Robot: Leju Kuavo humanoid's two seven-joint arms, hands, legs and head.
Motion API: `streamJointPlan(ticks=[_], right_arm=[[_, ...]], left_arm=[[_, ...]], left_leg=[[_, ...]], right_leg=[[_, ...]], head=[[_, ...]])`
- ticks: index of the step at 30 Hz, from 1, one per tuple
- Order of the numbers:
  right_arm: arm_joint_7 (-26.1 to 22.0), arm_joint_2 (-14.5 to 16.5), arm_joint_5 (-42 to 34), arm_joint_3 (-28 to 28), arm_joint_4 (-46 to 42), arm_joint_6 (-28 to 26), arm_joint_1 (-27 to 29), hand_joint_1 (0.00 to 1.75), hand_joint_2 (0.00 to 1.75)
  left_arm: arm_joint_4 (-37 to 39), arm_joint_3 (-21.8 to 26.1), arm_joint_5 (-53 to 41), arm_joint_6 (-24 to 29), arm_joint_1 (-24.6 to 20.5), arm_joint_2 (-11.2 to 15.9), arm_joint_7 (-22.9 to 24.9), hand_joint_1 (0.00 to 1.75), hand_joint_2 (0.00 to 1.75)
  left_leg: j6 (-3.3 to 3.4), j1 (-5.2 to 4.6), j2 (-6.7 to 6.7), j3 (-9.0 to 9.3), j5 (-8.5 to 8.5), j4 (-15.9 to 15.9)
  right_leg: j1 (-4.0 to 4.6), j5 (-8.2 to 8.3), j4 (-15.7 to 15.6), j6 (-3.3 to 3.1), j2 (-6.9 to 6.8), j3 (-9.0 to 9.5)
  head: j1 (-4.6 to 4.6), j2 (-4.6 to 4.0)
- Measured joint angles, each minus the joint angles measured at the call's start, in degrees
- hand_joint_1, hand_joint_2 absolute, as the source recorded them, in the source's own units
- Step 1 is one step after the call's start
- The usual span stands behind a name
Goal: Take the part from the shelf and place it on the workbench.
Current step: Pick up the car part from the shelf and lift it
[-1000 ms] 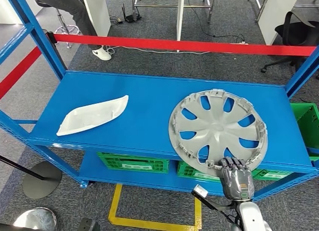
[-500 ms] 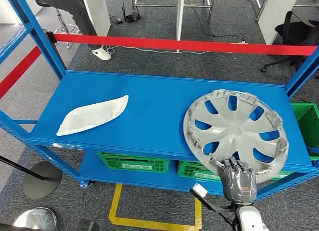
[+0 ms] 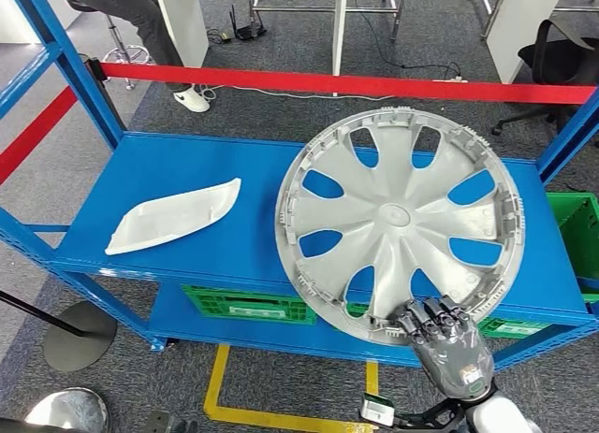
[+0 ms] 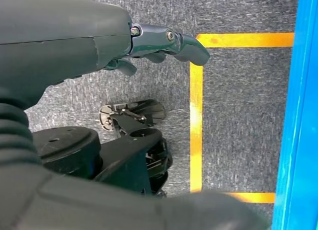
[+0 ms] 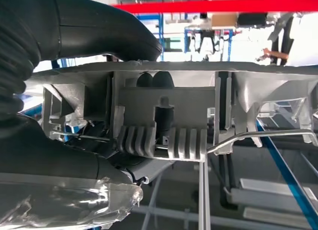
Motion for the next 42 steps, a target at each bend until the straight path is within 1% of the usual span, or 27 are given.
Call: streamJointPlan(ticks=[2, 4, 7, 9, 13, 18, 22, 27, 29, 30, 31, 32, 33, 34, 35, 36, 37, 38, 39, 40, 41, 42], right_arm=[[-3.0, 2.7, 0.0, -2.4, -1.5, 0.0, 0.8, 1.75, 1.75], [-4.9, 4.7, 0.0, -4.0, -2.5, 0.0, 1.3, 1.75, 1.75], [-6.8, 6.8, 0.0, -5.1, -3.5, 0.0, 1.9, 1.75, 1.75], [-7.1, 7.8, 0.0, -5.3, -3.9, 0.0, 2.4, 1.75, 1.75], [-4.7, 8.4, 0.0, -4.8, -4.1, 0.0, 3.2, 1.75, 1.75], [0.7, 8.3, 0.0, -2.5, -4.1, 0.0, 3.5, 1.75, 1.75], [5.9, 7.4, 0.0, 0.9, -3.9, 0.0, 3.5, 1.75, 1.75], [6.6, 6.7, 0.0, 3.1, -3.7, 0.0, 3.6, 1.75, 1.75], [6.6, 6.6, 0.0, 3.6, -3.7, 0.0, 3.6, 1.75, 1.75], [6.6, 6.5, 0.0, 3.7, -3.7, 0.0, 3.6, 1.75, 1.75], [6.6, 6.4, 0.0, 3.8, -3.7, 0.0, 3.6, 1.75, 1.75], [6.6, 6.3, 0.0, 3.9, -3.7, 0.0, 3.7, 1.75, 1.75], [6.6, 6.2, 0.0, 4.0, -3.7, 0.0, 3.7, 1.75, 1.75], [6.6, 6.0, 0.0, 4.1, -3.6, 0.0, 3.7, 1.75, 1.75], [6.6, 5.9, 0.0, 4.2, -3.6, 0.0, 3.7, 1.75, 1.75], [6.6, 5.8, 0.0, 4.3, -3.5, 0.0, 3.8, 1.75, 1.75], [6.6, 5.7, 0.0, 4.3, -3.5, 0.0, 3.8, 1.75, 1.75], [6.7, 5.6, 0.0, 4.3, -3.5, 0.0, 3.9, 1.75, 1.75], [6.7, 5.5, 0.0, 4.4, -3.4, 0.0, 3.8, 1.75, 1.75], [6.6, 5.5, 0.0, 4.4, -3.4, 0.0, 3.8, 1.75, 1.75], [6.6, 5.5, 0.0, 4.5, -3.3, 0.0, 3.7, 1.75, 1.75], [6.6, 5.4, 0.0, 4.6, -3.3, 0.0, 3.7, 1.75, 1.75]], left_arm=[[0.0, 0.1, -0.1, 0.0, 0.0, 0.0, -0.2, 0.0, 1.75], [0.0, 0.1, -0.5, 0.3, 0.0, 0.1, -0.2, 0.0, 1.75], [0.0, 0.1, -1.0, 0.4, 0.0, 0.1, -0.6, 0.0, 1.75], [0.0, 0.2, -0.9, 0.0, 0.0, 0.2, -1.0, 0.0, 1.75], [0.0, 0.2, -1.0, -0.3, -0.1, 0.2, -1.3, 0.0, 1.75], [0.0, 0.2, -1.5, 0.1, -0.2, 0.2, -1.3, 0.0, 1.75], [0.0, 0.2, -2.3, 0.8, -0.2, 0.3, -1.3, 0.0, 1.75], [0.0, 0.2, -2.4, 1.0, -0.2, 0.3, -1.3, 0.0, 1.75], [0.0, 0.2, -2.4, 1.0, -0.3, 0.3, -1.3, 0.0, 1.75], [0.0, 0.2, -2.4, 1.0, -0.3, 0.3, -1.3, 0.0, 1.75], [0.0, 0.2, -2.4, 1.0, -0.3, 0.3, -1.4, 0.0, 1.75], [0.0, 0.2, -2.4, 1.0, -0.4, 0.3, -1.4, 0.0, 1.75], [0.0, 0.2, -2.4, 1.0, -0.4, 0.3, -1.4, 0.0, 1.75], [0.0, 0.2, -2.5, 1.0, -0.4, 0.3, -1.4, 0.0, 1.75], [0.0, 0.2, -2.5, 1.0, -0.4, 0.3, -1.4, 0.0, 1.75], [0.0, 0.2, -2.5, 1.0, -0.4, 0.3, -1.4, 0.0, 1.75], [0.0, 0.2, -2.5, 1.0, -0.4, 0.2, -1.4, 0.0, 1.75], [0.0, 0.2, -2.5, 1.0, -0.3, 0.2, -1.4, 0.0, 1.75], [0.0, 0.2, -2.5, 1.0, -0.3, 0.3, -1.4, 0.0, 1.75], [0.0, 0.2, -2.5, 1.0, -0.4, 0.3, -1.4, 0.0, 1.75], [0.0, 0.2, -2.5, 1.0, -0.4, 0.3, -1.4, 0.0, 1.75], [0.0, 0.2, -2.5, 1.0, -0.4, 0.4, -1.4, 0.0, 1.75]], left_leg=[[-0.01, 0.0, 0.01, 0.0, 0.0, 0.0], [-0.01, -0.01, 0.01, 0.0, 0.0, 0.0], [-0.01, -0.03, 0.02, 0.01, 0.0, 0.0], [-0.01, -0.05, 0.02, 0.01, 0.0, 0.0], [-0.01, -0.05, 0.01, 0.0, 0.0, 0.0], [0.02, -0.08, 0.01, 0.0, -0.03, 0.0], [0.14, -0.2, 0.01, 0.0, -0.11, 0.1], [0.6, -0.59, 0.01, 0.0, -0.27, 0.2], [0.96, -0.43, 0.05, 0.22, -0.01, -0.4], [1.17, -0.21, 0.08, 0.44, 0.17, -0.8], [1.37, 0.05, 0.11, 0.66, 0.32, -1.1], [1.49, 0.24, 0.13, 0.83, 0.38, -1.3], [1.57, 0.34, 0.13, 0.89, 0.33, -1.3], [1.56, 0.41, 0.12, 0.93, 0.25, -1.3], [1.46, 0.49, 0.11, 1.02, 0.14, -1.3], [1.27, 0.63, 0.08, 1.17, -0.01, -1.3], [0.99, 0.83, 0.04, 1.43, -0.22, -1.2], [0.62, 1.06, 0.0, 1.76, -0.51, -1.2], [0.19, 1.18, -0.05, 1.98, -0.83, -1.1], [-0.25, 1.19, -0.09, 2.12, -1.14, -0.9], [-0.58, 1.1, -0.12, 2.18, -1.38, -0.7], [-0.8, 0.95, -0.16, 2.15, -1.51, -0.5]], right_leg=[[0.0, 0.0, 0.0, 0.0, 0.01, 0.01], [-0.01, 0.0, 0.0, 0.0, 0.02, 0.01], [-0.03, 0.02, 0.0, 0.01, 0.03, 0.02], [-0.05, 0.02, 0.0, 0.02, 0.01, 0.03], [-0.05, 0.02, 0.0, 0.02, 0.02, 0.03], [-0.11, 0.04, 0.0, 0.05, 0.03, 0.02], [-0.25, 0.06, -0.1, 0.11, 0.03, 0.02], [-0.66, 0.12, -0.2, 0.54, 0.05, 0.08], [-0.62, 0.03, -0.3, 0.88, 0.08, 0.13], [-0.55, -0.49, 0.3, 1.07, 0.1, -0.16], [-0.51, -1.56, 2.1, 1.25, 0.11, -0.97], [-0.58, -3.16, 5.1, 1.4, 0.12, -2.45], [-0.66, -4.96, 9.0, 1.58, 0.11, -4.36], [-0.77, -6.33, 12.8, 1.77, 0.1, -6.32], [-0.87, -6.72, 15.2, 1.98, 0.1, -7.72], [-0.97, -5.9, 15.5, 2.17, 0.09, -8.11], [-1.11, -3.99, 13.5, 2.36, 0.06, -7.31], [-1.31, -1.6, 9.7, 2.65, 0.0, -5.57], [-1.38, -0.04, 5.9, 2.98, 0.0, -3.4], [-1.42, 0.95, 3.0, 3.03, 0.11, -1.67], [-1.46, 0.96, 1.4, 2.8, 0.22, -0.65], [-1.4, 0.4, 1.1, 2.33, 0.39, -0.32]], head=[[0.0, 0.0], [0.02, 0.0], [0.02, 0.0], [0.02, 0.0], [0.02, 0.0], [0.01, 0.0], [0.01, 0.0], [-0.02, 0.0], [-0.02, 0.0], [0.07, 0.0], [0.21, 0.0], [0.35, 0.0], [0.48, 0.0], [0.55, 0.0], [0.55, 0.0], [0.57, 0.0], [0.56, 0.0], [0.57, 0.0], [0.63, 0.0], [0.75, 0.01], [0.81, 0.01], [0.77, 0.01]])
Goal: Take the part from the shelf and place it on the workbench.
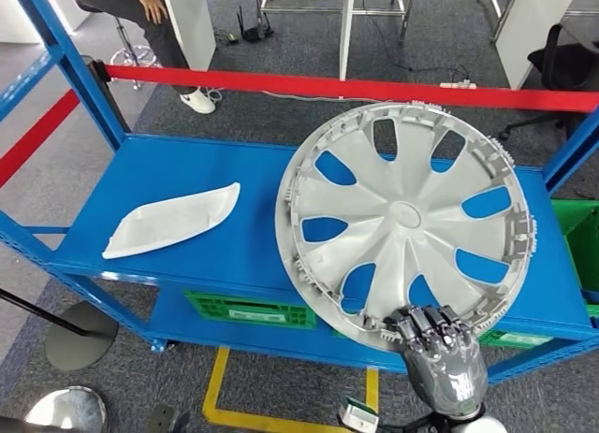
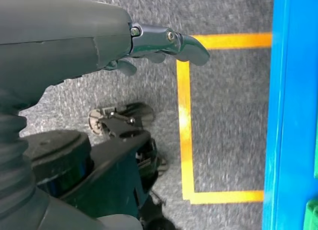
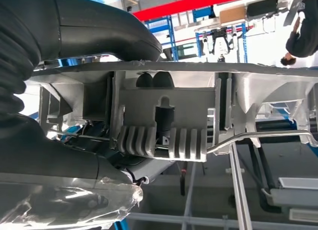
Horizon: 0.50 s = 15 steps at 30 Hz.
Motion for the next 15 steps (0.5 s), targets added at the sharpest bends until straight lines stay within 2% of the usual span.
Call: streamJointPlan(ticks=[2, 4, 5, 7, 8, 9, 10, 12, 13, 14, 15], right_arm=[[0.0, 0.0, 0.0, 0.1, 0.0, 0.0, 0.1, 1.75, 1.75], [0.1, -0.1, 0.0, 0.1, 0.1, 0.0, 0.2, 1.75, 1.75], [0.1, -0.1, 0.0, 0.1, 0.1, 0.0, 0.2, 1.75, 1.75], [0.2, -0.1, 0.0, 0.1, 0.1, 0.0, 0.2, 1.75, 1.75], [0.2, -0.1, 0.0, 0.1, 0.1, 0.0, 0.2, 1.75, 1.75], [0.2, -0.1, 0.0, 0.1, 0.1, 0.0, 0.2, 1.75, 1.75], [0.2, -0.1, 0.0, 0.1, 0.1, 0.0, 0.2, 1.75, 1.75], [0.2, -0.1, 0.0, 0.2, 0.1, 0.0, 0.2, 1.75, 1.75], [0.2, -0.1, 0.0, 0.2, 0.1, 0.0, 0.2, 1.75, 1.75], [0.2, -0.1, 0.0, 0.2, 0.1, 0.0, 0.2, 1.75, 1.75], [0.2, -0.1, 0.0, 0.2, 0.1, 0.0, 0.2, 1.75, 1.75]], left_arm=[[0.0, 0.0, 0.0, 0.0, 0.0, 0.0, 0.0, 0.0, 1.75], [0.0, 0.0, 0.0, 0.0, -0.1, 0.0, 0.0, 0.0, 1.75], [0.0, 0.0, 0.0, 0.0, -0.1, 0.0, 0.0, 0.0, 1.75], [0.0, 0.0, 0.0, 0.0, -0.1, 0.0, 0.0, 0.0, 1.75], [0.0, 0.0, 0.0, 0.0, 0.0, 0.0, 0.0, 0.0, 1.75], [0.0, 0.0, 0.0, 0.0, 0.0, 0.0, 0.0, 0.0, 1.75], [0.0, 0.0, 0.0, 0.0, 0.0, 0.0, 0.0, 0.0, 1.75], [0.0, 0.0, 0.0, 0.0, 0.0, 0.0, 0.0, 0.0, 1.75], [0.0, 0.0, 0.0, 0.0, -0.1, 0.0, 0.0, 0.0, 1.75], [0.0, 0.0, 0.0, 0.0, -0.1, 0.0, 0.0, 0.0, 1.75], [0.0, 0.0, 0.0, 0.0, -0.1, 0.0, 0.0, 0.0, 1.75]], left_leg=[[-0.29, 0.0, 0.0, 0.04, -0.26, 0.4], [-0.74, 0.11, 0.18, -1.0, -1.8, 2.5], [-0.96, 0.14, 0.26, -2.41, -3.34, 5.3], [-1.08, 0.14, 0.31, -6.67, -6.66, 13.4], [-1.0, 0.12, 0.31, -8.49, -7.3, 16.5], [-0.82, 0.09, 0.31, -9.52, -6.78, 17.8], [-0.53, 0.03, 0.31, -9.48, -5.09, 16.9], [0.46, -0.33, 0.3, -6.94, -0.26, 10.1], [0.92, -0.58, 0.35, -5.44, 1.45, 6.6], [1.26, -0.81, 0.39, -4.38, 2.35, 4.0], [1.39, -0.97, 0.43, -3.83, 2.35, 2.6]], right_leg=[[-0.09, -0.48, 0.0, -1.28, 0.11, -0.29], [-0.08, -0.62, 0.1, -2.13, 0.11, -0.34], [-0.06, -0.66, 0.1, -2.43, 0.07, -0.32], [0.1, -0.79, 0.1, -2.81, 0.0, -0.31], [0.21, -0.86, 0.1, -2.93, 0.0, -0.26], [0.34, -0.95, 0.1, -3.06, 0.03, -0.16], [0.48, -1.05, 0.1, -3.16, 0.08, 0.02], [0.73, -1.34, 0.0, -3.25, 0.16, 0.47], [0.88, -1.51, 0.0, -3.16, 0.2, 0.58], [0.96, -1.63, 0.0, -3.01, 0.22, 0.64], [1.0, -1.69, 0.0, -2.8, 0.22, 0.56]], head=[[-0.25, -0.01], [-0.47, -0.01], [-0.56, -0.01], [-0.61, -0.01], [-0.62, -0.01], [-0.61, -0.01], [-0.62, -0.01], [-0.61, -0.01], [-0.6, -0.01], [-0.57, -0.01], [-0.57, -0.01]])
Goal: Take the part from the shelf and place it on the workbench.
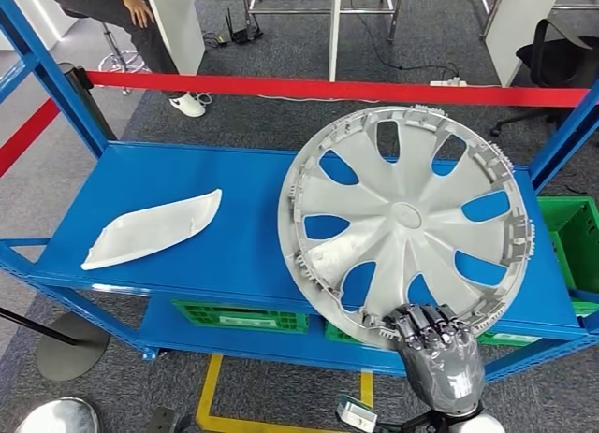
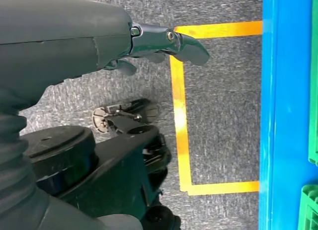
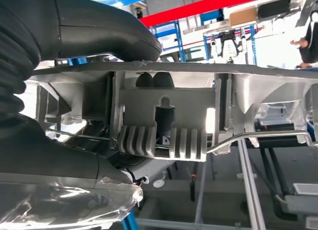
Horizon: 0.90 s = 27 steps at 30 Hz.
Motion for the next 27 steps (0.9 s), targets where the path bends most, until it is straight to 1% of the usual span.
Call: streamJointPlan(ticks=[2, 3, 4, 5, 7, 8, 9, 10, 11, 12, 13, 14, 15, 16, 18, 19, 20, 21, 22, 23, 24, 25, 26, 27], right_arm=[[0.0, 0.0, 0.0, 0.0, 0.0, 0.0, 0.0, 1.75, 1.75], [0.0, 0.0, 0.0, 0.0, 0.0, 0.0, 0.0, 1.75, 1.75], [0.0, 0.0, 0.0, 0.0, 0.0, 0.0, 0.0, 1.75, 1.75], [0.0, 0.0, 0.0, 0.0, 0.0, 0.0, 0.0, 1.75, 1.75], [0.0, -0.1, 0.0, 0.0, 0.0, 0.0, 0.0, 1.75, 1.75], [0.0, -0.1, 0.0, 0.0, 0.0, 0.0, 0.0, 1.75, 1.75], [-0.1, -0.1, 0.0, 0.0, 0.1, 0.0, 0.0, 1.75, 1.75], [-0.1, -0.1, 0.0, 0.0, 0.1, 0.0, 0.1, 1.75, 1.75], [0.0, -0.1, 0.0, 0.0, 0.1, 0.0, 0.1, 1.75, 1.75], [0.0, -0.2, 0.0, 0.0, 0.1, 0.0, 0.1, 1.75, 1.75], [0.0, -0.2, 0.0, 0.0, 0.1, 0.0, 0.0, 1.75, 1.75], [0.0, -0.2, 0.0, 0.0, 0.1, 0.0, 0.0, 1.75, 1.75], [0.0, -0.2, 0.0, 0.0, 0.1, 0.0, 0.0, 1.75, 1.75], [0.0, -0.2, 0.0, 0.0, 0.1, 0.0, 0.0, 1.75, 1.75], [0.0, -0.2, 0.0, 0.0, 0.2, 0.0, 0.0, 1.75, 1.75], [0.0, -0.2, 0.0, 0.0, 0.1, 0.0, 0.0, 1.75, 1.75], [0.0, -0.2, 0.0, 0.0, 0.1, 0.0, 0.0, 1.75, 1.75], [0.1, -0.2, 0.0, 0.0, 0.1, 0.0, 0.0, 1.75, 1.75], [0.1, -0.2, 0.0, 0.0, 0.1, 0.0, 0.0, 1.75, 1.75], [0.1, -0.2, 0.0, 0.0, 0.1, 0.0, 0.0, 1.75, 1.75], [0.1, -0.2, 0.0, 0.0, 0.2, 0.0, 0.0, 1.75, 1.75], [0.1, -0.2, 0.0, 0.0, 0.2, 0.0, 0.0, 1.75, 1.75], [0.1, -0.2, 0.0, 0.0, 0.2, 0.0, 0.0, 1.75, 1.75], [0.1, -0.2, 0.0, 0.0, 0.2, 0.0, 0.0, 1.75, 1.75]], left_arm=[[0.0, 0.0, 0.0, 0.0, 0.0, -0.1, 0.0, 0.0, 1.75], [0.0, 0.0, 0.0, 0.0, 0.0, -0.1, 0.0, 0.0, 1.75], [0.0, 0.0, 0.0, 0.0, 0.0, -0.1, 0.0, 0.0, 1.75], [0.0, 0.0, 0.0, 0.0, 0.0, -0.1, 0.0, 0.0, 1.75], [0.0, 0.0, 0.0, 0.1, 0.0, -0.1, 0.0, 0.0, 1.75], [0.0, 0.0, 0.0, 0.1, 0.0, -0.1, 0.0, 0.0, 1.75], [0.0, 0.0, 0.0, 0.1, 0.0, -0.2, 0.0, 0.0, 1.75], [0.0, 0.0, 0.0, 0.1, 0.0, -0.2, 0.0, 0.0, 1.75], [0.0, 0.0, 0.0, 0.1, 0.0, -0.2, 0.0, 0.0, 1.75], [0.0, 0.0, 0.0, 0.1, 0.0, -0.2, 0.0, 0.0, 1.75], [0.0, 0.0, 0.0, 0.1, 0.0, -0.2, 0.0, 0.0, 1.75], [0.0, 0.0, 0.0, 0.1, 0.0, -0.2, 0.0, 0.0, 1.75], [0.0, 0.0, 0.0, 0.1, 0.0, -0.2, 0.0, 0.0, 1.75], [0.0, 0.0, 0.0, 0.1, 0.0, -0.2, 0.0, 0.0, 1.75], [0.0, 0.0, 0.0, 0.1, 0.0, -0.2, 0.0, 0.0, 1.75], [0.0, 0.0, 0.0, 0.1, 0.0, -0.2, 0.0, 0.0, 1.75], [0.0, 0.0, 0.0, 0.1, 0.0, -0.2, 0.0, 0.0, 1.75], [0.0, 0.0, 0.0, 0.1, 0.0, -0.2, 0.0, 0.0, 1.75], [0.0, 0.0, 0.0, 0.1, 0.0, -0.2, 0.0, 0.0, 1.75], [0.0, 0.0, 0.0, 0.1, 0.0, -0.2, 0.0, 0.0, 1.75], [0.0, 0.0, 0.0, 0.1, 0.1, -0.2, 0.0, 0.0, 1.75], [0.0, 0.0, 0.0, 0.1, 0.1, -0.2, 0.0, 0.0, 1.75], [0.0, 0.0, 0.0, 0.1, 0.1, -0.2, 0.0, 0.0, 1.75], [0.0, 0.0, 0.0, 0.1, 0.1, -0.2, 0.0, 0.0, 1.75]], left_leg=[[-0.1, 0.09, 0.02, 0.24, -0.34, -1.1], [-0.09, 0.24, 0.01, 0.43, -0.42, -1.5], [0.01, 0.39, 0.0, 0.6, -0.33, -1.8], [0.14, 0.55, 0.0, 0.82, -0.27, -2.1], [0.39, 0.55, 0.01, 0.97, -0.35, -2.1], [0.45, 0.54, 0.01, 1.01, -0.4, -2.1], [0.48, 0.54, 0.0, 1.09, -0.48, -2.1], [0.45, 0.56, -0.04, 1.24, -0.58, -2.1], [0.33, 0.61, -0.1, 1.47, -0.73, -2.1], [0.14, 0.66, -0.16, 1.73, -0.92, -2.1], [-0.13, 0.62, -0.23, 1.86, -1.12, -2.0], [-0.42, 0.54, -0.26, 1.97, -1.25, -1.9], [-0.66, 0.44, -0.29, 1.99, -1.31, -1.8], [-0.88, 0.34, -0.32, 1.95, -1.29, -1.8], [-1.29, 0.34, -0.3, 1.92, -1.51, -1.5], [-1.59, 0.38, -0.26, 1.5, -2.24, -0.6], [-1.91, 0.44, -0.21, 0.61, -3.53, 1.4], [-2.22, 0.52, -0.16, -0.89, -5.31, 4.6], [-2.46, 0.6, -0.13, -2.81, -7.2, 8.5], [-2.59, 0.67, -0.13, -4.64, -8.53, 12.2], [-2.64, 0.71, -0.13, -5.91, -8.92, 14.7], [-2.6, 0.72, -0.13, -6.2, -8.07, 15.0], [-2.49, 0.73, -0.13, -5.41, -6.2, 13.1], [-2.3, 0.72, -0.12, -3.76, -3.89, 9.5]], right_leg=[[0.0, -0.05, -0.1, 0.61, -0.07, -0.1], [0.0, -0.34, 0.1, 0.93, -0.15, -0.28], [0.0, -1.1, 1.2, 1.23, -0.2, -0.75], [0.0, -2.42, 3.5, 1.49, -0.24, -1.78], [-0.07, -5.68, 10.6, 1.88, -0.26, -5.24], [-0.12, -6.62, 13.8, 2.05, -0.26, -6.95], [-0.16, -6.48, 15.3, 2.19, -0.27, -7.92], [-0.21, -5.13, 14.6, 2.29, -0.28, -7.8], [-0.28, -2.95, 11.7, 2.34, -0.31, -6.6], [-0.35, -0.82, 7.7, 2.39, -0.38, -4.75], [-0.32, 0.62, 4.1, 2.36, -0.39, -2.69], [-0.31, 1.3, 1.5, 2.2, -0.36, -1.24], [-0.28, 1.26, 0.3, 1.93, -0.29, -0.47], [-0.2, 1.04, 0.1, 1.57, -0.17, -0.22], [-0.34, 0.95, -0.2, 0.79, -0.09, -0.38], [-0.42, 0.98, -0.3, 0.42, -0.12, -0.38], [-0.52, 1.01, -0.4, 0.07, -0.16, -0.36], [-0.54, 1.0, -0.4, -0.19, -0.21, -0.37], [-0.54, 0.97, -0.4, -0.39, -0.27, -0.39], [-0.53, 0.93, -0.4, -0.48, -0.29, -0.4], [-0.53, 0.91, -0.4, -0.53, -0.3, -0.39], [-0.52, 0.9, -0.4, -0.53, -0.27, -0.34], [-0.52, 0.88, -0.4, -0.51, -0.22, -0.25], [-0.52, 0.83, -0.4, -0.44, -0.16, -0.13]], head=[[0.01, 0.0], [0.08, 0.0], [0.24, 0.0], [0.34, 0.0], [0.57, 0.0], [0.57, 0.0], [0.59, 0.0], [0.6, 0.0], [0.6, 0.0], [0.61, 0.0], [0.61, 0.0], [0.6, 0.0], [0.56, 0.0], [0.52, 0.0], [0.46, 0.0], [0.36, 0.0], [0.27, 0.0], [0.17, 0.0], [0.09, 0.0], [0.11, 0.0], [0.1, 0.0], [0.1, 0.0], [0.1, 0.0], [0.09, 0.0]])
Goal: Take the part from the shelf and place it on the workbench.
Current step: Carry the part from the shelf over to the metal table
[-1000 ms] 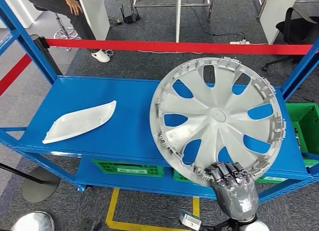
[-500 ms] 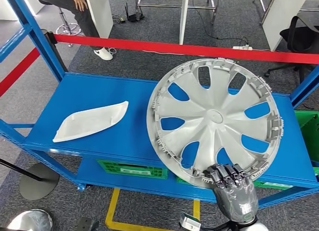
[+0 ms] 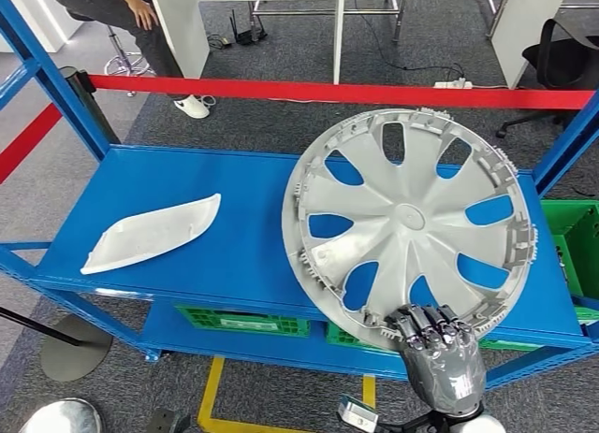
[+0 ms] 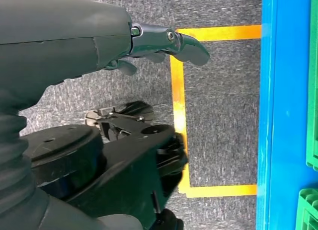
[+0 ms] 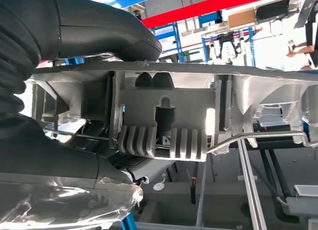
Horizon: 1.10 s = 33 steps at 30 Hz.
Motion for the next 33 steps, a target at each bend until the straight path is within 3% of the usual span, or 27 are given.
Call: streamJointPlan(ticks=[2, 3, 7, 9, 11, 12, 13, 14, 16, 17, 19, 21, 23, 26, 27, 28, 29, 31, 33], right_arm=[[0.0, 0.0, 0.0, 0.0, 0.0, 0.0, 0.0, 1.75, 1.75], [0.0, 0.0, 0.0, 0.0, 0.0, 0.0, 0.0, 1.75, 1.75], [0.0, 0.0, 0.0, 0.0, 0.0, 0.0, 0.0, 1.75, 1.75], [0.0, 0.0, 0.0, 0.0, 0.0, 0.0, 0.0, 1.75, 1.75], [-0.1, -0.1, 0.0, 0.1, 0.0, 0.0, 0.0, 1.75, 1.75], [-0.1, -0.1, 0.0, 0.1, 0.0, 0.0, 0.0, 1.75, 1.75], [-0.1, -0.2, 0.0, 0.1, 0.0, 0.0, 0.1, 1.75, 1.75], [-0.1, -0.2, 0.0, 0.1, 0.0, 0.0, 0.1, 1.75, 1.75], [-0.1, -0.2, 0.0, 0.1, 0.0, 0.0, 0.0, 1.75, 1.75], [-0.1, -0.2, 0.0, 0.1, 0.0, 0.0, -0.1, 1.75, 1.75], [-0.1, -0.2, 0.1, 0.1, 0.0, 0.0, -0.1, 1.75, 1.75], [-0.2, -0.2, 0.1, 0.1, 0.0, 0.0, -0.1, 1.75, 1.75], [-0.1, -0.2, 0.0, 0.0, 0.0, 0.0, -0.1, 1.75, 1.75], [0.0, -0.2, 0.0, 0.0, 0.0, 0.0, -0.1, 1.75, 1.75], [0.0, -0.2, 0.0, 0.0, 0.0, 0.0, -0.1, 1.75, 1.75], [0.0, -0.2, 0.0, 0.0, 0.0, 0.0, 0.0, 1.75, 1.75], [0.0, -0.2, 0.0, 0.0, 0.0, 0.0, 0.0, 1.75, 1.75], [0.0, -0.2, 0.0, 0.0, 0.0, 0.0, -0.1, 1.75, 1.75], [0.0, -0.2, 0.0, 0.0, 0.0, 0.0, -0.1, 1.75, 1.75]], left_arm=[[0.0, 0.0, 0.0, 0.0, -0.1, 0.0, 0.0, 0.0, 1.75], [0.0, 0.0, 0.0, 0.0, -0.1, 0.0, 0.0, 0.0, 1.75], [0.0, 0.0, 0.0, 0.0, -0.1, 0.0, 0.0, 0.0, 1.75], [0.0, 0.0, 0.0, 0.0, -0.1, 0.0, 0.0, 0.0, 1.75], [0.0, 0.0, 0.0, 0.0, -0.1, 0.0, 0.0, 0.0, 1.75], [0.0, 0.0, 0.0, 0.0, -0.1, 0.0, 0.0, 0.0, 1.75], [0.0, 0.0, 0.0, 0.0, -0.1, 0.0, 0.0, 0.0, 1.75], [0.0, 0.0, 0.0, 0.0, -0.1, 0.0, 0.0, 0.0, 1.75], [0.0, 0.0, 0.0, 0.0, 0.0, -0.1, 0.0, 0.0, 1.75], [0.0, 0.0, 0.0, 0.0, -0.1, -0.1, 0.0, 0.0, 1.75], [0.0, 0.0, 0.0, 0.0, -0.1, -0.1, 0.0, 0.0, 1.75], [0.0, 0.0, 0.0, 0.0, -0.1, 0.0, 0.0, 0.0, 1.75], [0.0, 0.0, 0.0, 0.0, -0.1, 0.0, 0.0, 0.0, 1.75], [0.0, 0.0, 0.0, 0.0, -0.1, 0.0, 0.0, 0.0, 1.75], [0.0, 0.0, 0.0, 0.0, 0.0, 0.0, 0.0, 0.0, 1.75], [0.0, 0.0, 0.0, 0.0, 0.0, 0.0, 0.0, 0.0, 1.75], [0.0, 0.0, 0.0, 0.0, 0.0, 0.0, 0.0, 0.0, 1.75], [0.0, 0.0, 0.0, 0.0, 0.0, 0.0, 0.0, 0.0, 1.75], [0.0, 0.0, 0.0, 0.0, -0.1, 0.0, 0.0, 0.0, 1.75]], left_leg=[[0.42, -0.15, -0.01, 3.56, 3.02, -7.3], [0.61, -0.21, -0.02, 4.55, 3.36, -9.5], [1.54, -0.09, -0.06, 4.98, 3.16, -11.4], [2.15, 0.09, -0.03, 5.2, 3.28, -11.7], [2.47, 0.05, 0.0, 5.23, 3.17, -11.7], [2.54, 0.02, 0.0, 5.26, 3.12, -11.7], [2.56, 0.02, -0.02, 5.33, 3.08, -11.7], [2.55, 0.03, -0.06, 5.45, 3.01, -11.7], [2.25, 0.03, -0.15, 5.82, 2.72, -11.6], [2.02, -0.05, -0.18, 5.91, 2.55, -11.6], [1.48, -0.27, -0.21, 5.97, 2.46, -11.4], [1.03, -0.29, -0.21, 5.98, 2.43, -11.2], [0.45, -0.22, -0.12, 5.23, 1.08, -9.7], [-0.3, -0.04, -0.01, 0.26, -3.8, 0.5], [-0.38, 0.0, -0.01, -1.44, -4.59, 3.8], [-0.36, 0.0, -0.01, -2.36, -4.23, 5.2], [-0.26, 0.0, -0.01, -2.26, -2.75, 4.5], [0.22, -0.04, -0.01, 0.6, 1.75, -2.3], [0.7, -0.22, -0.02, 3.59, 4.14, -8.7]], right_leg=[[0.17, -0.14, 0.0, 0.33, 0.1, 0.06], [0.26, -0.17, 0.0, 0.58, 0.13, 0.0], [0.27, -0.64, 0.4, 1.92, 0.01, -0.42], [0.24, -3.17, 4.6, 2.34, -0.11, -2.4], [0.24, -6.66, 12.2, 2.57, -0.14, -6.03], [0.24, -7.42, 15.1, 2.66, -0.14, -7.47], [0.23, -6.98, 16.0, 2.73, -0.15, -8.0], [0.21, -5.39, 14.5, 2.74, -0.16, -7.37], [0.19, -1.34, 6.9, 2.73, -0.21, -3.4], [0.23, -0.19, 3.4, 2.63, -0.18, -1.46], [0.31, -0.03, 0.2, 2.2, -0.09, 0.39], [0.25, -0.1, -0.1, 1.49, -0.01, 0.25], [0.08, -0.05, -0.3, 0.75, -0.03, 0.31], [0.0, -0.03, -0.5, 0.16, -0.14, 0.37], [0.01, -0.05, -0.4, 0.11, -0.15, 0.39], [0.03, -0.09, -0.4, 0.06, -0.12, 0.44], [0.04, -0.14, -0.4, 0.03, -0.08, 0.55], [0.06, -0.32, -0.5, 0.1, 0.04, 0.85], [0.23, -0.5, -0.5, 0.47, 0.14, 0.93]], head=[[0.02, 0.0], [0.04, 0.0], [0.2, 0.0], [0.46, 0.0], [0.6, 0.0], [0.59, 0.0], [0.61, 0.0], [0.61, 0.0], [0.62, 0.0], [0.59, 0.0], [0.5, 0.0], [0.48, 0.0], [0.27, 0.0], [-0.04, 0.0], [-0.03, 0.0], [-0.03, 0.0], [-0.03, 0.0], [-0.03, 0.0], [0.0, 0.0]])
